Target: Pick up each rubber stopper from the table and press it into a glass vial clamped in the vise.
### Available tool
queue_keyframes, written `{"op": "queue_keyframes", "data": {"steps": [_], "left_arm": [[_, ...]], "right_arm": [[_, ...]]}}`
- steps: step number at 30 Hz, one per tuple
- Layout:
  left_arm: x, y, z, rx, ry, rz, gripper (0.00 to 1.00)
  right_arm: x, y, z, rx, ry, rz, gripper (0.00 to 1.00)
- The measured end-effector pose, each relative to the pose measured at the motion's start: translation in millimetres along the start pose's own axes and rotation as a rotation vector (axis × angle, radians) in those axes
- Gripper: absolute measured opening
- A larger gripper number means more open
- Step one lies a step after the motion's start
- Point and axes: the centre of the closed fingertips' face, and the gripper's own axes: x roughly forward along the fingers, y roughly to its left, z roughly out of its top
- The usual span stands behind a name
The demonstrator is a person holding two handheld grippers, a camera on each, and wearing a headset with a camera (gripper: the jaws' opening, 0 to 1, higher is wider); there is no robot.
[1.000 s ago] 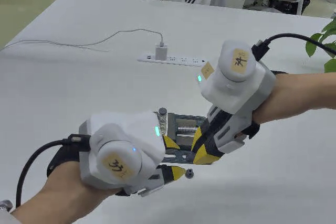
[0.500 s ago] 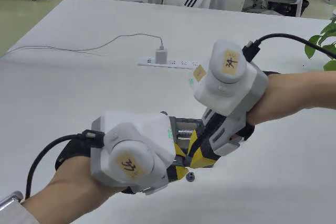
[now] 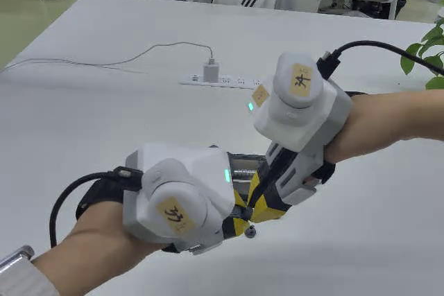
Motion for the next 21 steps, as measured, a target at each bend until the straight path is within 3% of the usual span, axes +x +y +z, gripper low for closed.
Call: {"op": "queue_keyframes", "data": {"steps": [5,8,9,14,17,21], "left_arm": [[0.2,-0.5,-1.2,-0.006,0.008,-0.001,0.06],[0.4,-5.0,-0.3,-0.078,-0.004,-0.008,0.05],[-0.2,-3.8,-0.2,-0.07,-0.009,0.001,0.05],[-1.6,-8.8,-0.2,-0.137,-0.037,0.007,0.05],[-3.0,-7.5,-1.1,-0.18,-0.052,0.013,0.04],[-5.3,-5.6,-3.9,-0.276,-0.088,0.022,0.04]], "right_arm": [[1.5,0.7,1.3,-0.008,0.01,-0.002,0.06],[2.0,4.0,0.4,-0.027,0.02,0.013,0.06],[2.1,4.4,0.0,-0.024,0.02,0.011,0.06],[2.7,9.7,-0.7,-0.029,0.001,0.026,0.07],[1.3,8.3,0.6,-0.067,-0.016,0.001,0.09],[-5.0,3.4,1.4,-0.084,-0.055,-0.046,0.19]]}}
